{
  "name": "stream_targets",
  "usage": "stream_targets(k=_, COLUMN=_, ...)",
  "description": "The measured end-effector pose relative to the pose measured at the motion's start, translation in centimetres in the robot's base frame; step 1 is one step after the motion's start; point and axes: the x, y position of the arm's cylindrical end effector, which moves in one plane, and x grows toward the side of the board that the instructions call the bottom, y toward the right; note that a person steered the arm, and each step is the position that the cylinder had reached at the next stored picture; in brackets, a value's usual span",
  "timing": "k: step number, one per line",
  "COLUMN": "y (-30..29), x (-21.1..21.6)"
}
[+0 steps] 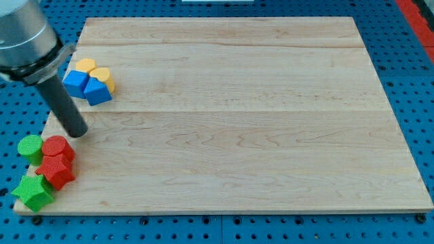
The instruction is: Adjust the green circle bottom side of the red star
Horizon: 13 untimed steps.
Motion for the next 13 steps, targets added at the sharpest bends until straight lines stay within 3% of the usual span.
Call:
stream_targets(k=1, y=5.2, x=-0.2)
stream_targets(k=2, y=8.3, x=8.2)
stream_targets(k=3, y=6.9, x=13.7)
stream_targets(k=4, y=8.1, x=11.1)
stream_targets(k=5, y=7.5, x=4.0)
stream_targets(k=6, y=2.5, x=-0.6)
stream_targets(k=7, y=-6.7, x=-0.7)
stream_targets(k=8, y=-8.9, x=-0.7)
stream_targets(k=11, y=-9.2, x=-0.4)
stream_targets(k=12, y=-9.1, x=1.5)
stream_targets(k=13, y=-9.1, x=7.0)
